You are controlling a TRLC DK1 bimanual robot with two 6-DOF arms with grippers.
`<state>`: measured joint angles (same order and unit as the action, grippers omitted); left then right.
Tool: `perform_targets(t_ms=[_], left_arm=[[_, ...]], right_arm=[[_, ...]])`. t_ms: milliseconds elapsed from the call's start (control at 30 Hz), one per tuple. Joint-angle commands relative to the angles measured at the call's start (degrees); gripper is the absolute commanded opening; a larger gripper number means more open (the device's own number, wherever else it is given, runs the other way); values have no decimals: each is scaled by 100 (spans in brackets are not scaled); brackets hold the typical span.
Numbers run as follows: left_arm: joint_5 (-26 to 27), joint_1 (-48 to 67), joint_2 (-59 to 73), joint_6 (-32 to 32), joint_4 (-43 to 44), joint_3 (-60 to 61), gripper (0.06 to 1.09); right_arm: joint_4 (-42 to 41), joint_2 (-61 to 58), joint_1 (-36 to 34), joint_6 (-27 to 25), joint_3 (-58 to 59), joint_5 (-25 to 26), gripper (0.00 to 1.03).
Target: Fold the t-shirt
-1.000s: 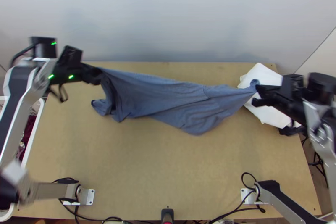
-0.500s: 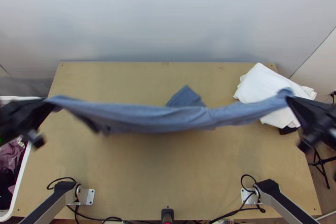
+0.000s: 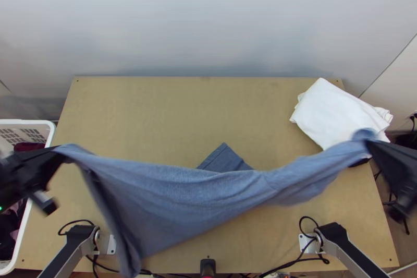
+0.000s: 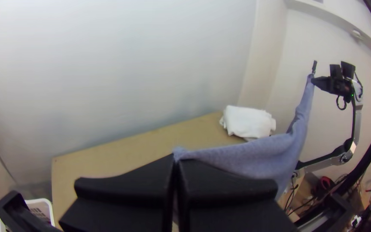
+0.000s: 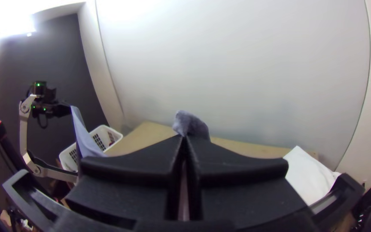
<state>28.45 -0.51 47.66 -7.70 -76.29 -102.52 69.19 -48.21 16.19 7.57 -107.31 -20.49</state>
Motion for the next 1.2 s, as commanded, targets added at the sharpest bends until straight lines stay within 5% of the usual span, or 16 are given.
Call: perform_targets(t_ms=[0,300,433,633,867,1033,1100,1167], left_arm=[[-32,-45,-670,-460,1371,3168,10],[-208,-142,736,-776,3867,5857,10],[-208,-195,1852,-750,4535,5629,10],[-1377,7,3733,-117,4948,4601,10],[-1711,-133,5069,-152,5010,3599,13],[-1746,-335,5676,-152,4491,2421,47],[-1676,-327,5676,-188,4281,2157,75],[-1500,-265,5544,-179,4254,2069,91]], right_arm=[[-705,435,-54,-344,2460,-8,3],[-2691,-84,-652,-415,4763,370,3],[-3131,-1051,-959,-511,4772,388,3],[-3412,-2140,-854,-467,4508,406,3],[-3676,-3028,-836,-362,4060,634,3],[-3676,-3353,-722,-309,3726,740,3],[-3676,-3424,-660,-309,3682,740,3],[-3667,-3441,-573,-309,3708,740,3]])
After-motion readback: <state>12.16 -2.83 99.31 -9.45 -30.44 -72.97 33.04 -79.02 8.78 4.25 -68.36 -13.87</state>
